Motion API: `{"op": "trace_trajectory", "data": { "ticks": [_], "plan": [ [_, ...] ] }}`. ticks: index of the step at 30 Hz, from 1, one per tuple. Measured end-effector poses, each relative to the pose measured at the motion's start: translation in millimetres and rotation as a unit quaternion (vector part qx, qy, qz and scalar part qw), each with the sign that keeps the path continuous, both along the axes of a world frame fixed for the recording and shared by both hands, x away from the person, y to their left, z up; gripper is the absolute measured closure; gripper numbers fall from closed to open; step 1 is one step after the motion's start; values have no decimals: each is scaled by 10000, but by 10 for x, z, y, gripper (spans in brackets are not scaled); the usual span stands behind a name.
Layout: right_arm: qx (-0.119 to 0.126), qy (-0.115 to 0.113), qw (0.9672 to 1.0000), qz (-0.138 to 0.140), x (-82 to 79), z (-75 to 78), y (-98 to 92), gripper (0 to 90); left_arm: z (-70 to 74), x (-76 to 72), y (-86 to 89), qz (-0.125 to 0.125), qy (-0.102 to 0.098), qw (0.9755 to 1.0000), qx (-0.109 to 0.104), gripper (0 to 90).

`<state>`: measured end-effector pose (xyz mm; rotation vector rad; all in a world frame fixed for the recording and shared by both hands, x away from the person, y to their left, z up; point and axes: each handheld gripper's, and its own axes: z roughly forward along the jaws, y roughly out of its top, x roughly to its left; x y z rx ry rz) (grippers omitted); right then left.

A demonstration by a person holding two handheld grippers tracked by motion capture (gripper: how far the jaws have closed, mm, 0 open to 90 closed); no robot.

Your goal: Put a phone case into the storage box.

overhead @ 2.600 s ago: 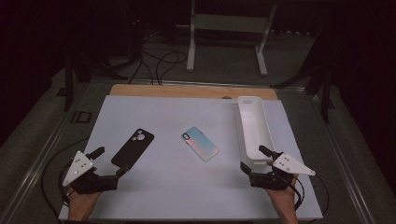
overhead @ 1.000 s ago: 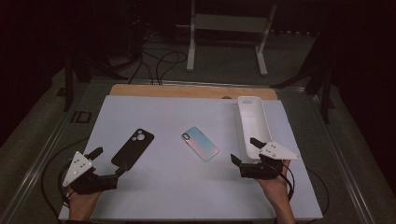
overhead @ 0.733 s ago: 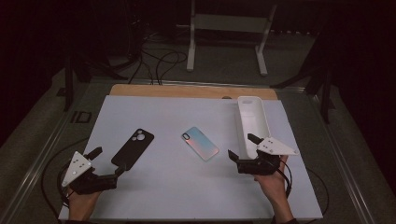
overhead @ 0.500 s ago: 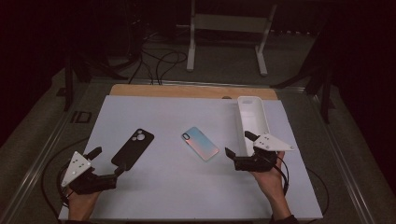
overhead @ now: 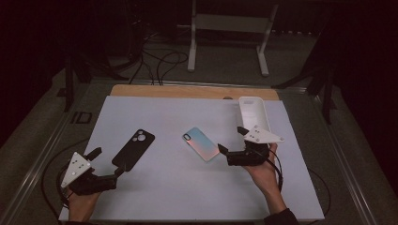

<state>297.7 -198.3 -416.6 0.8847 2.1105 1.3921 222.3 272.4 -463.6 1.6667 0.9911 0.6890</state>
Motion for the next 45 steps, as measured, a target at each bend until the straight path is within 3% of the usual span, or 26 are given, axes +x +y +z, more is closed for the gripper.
{"op": "trace_trajectory", "data": {
  "ticks": [18,45],
  "plan": [
    [-323,189,9991,218,173,38,253,74,-3,1,8,11,-1,10000,-17,1],
    [-809,645,9936,449,367,-146,545,74,-1,0,19,19,0,10000,-12,0]
  ]
}}
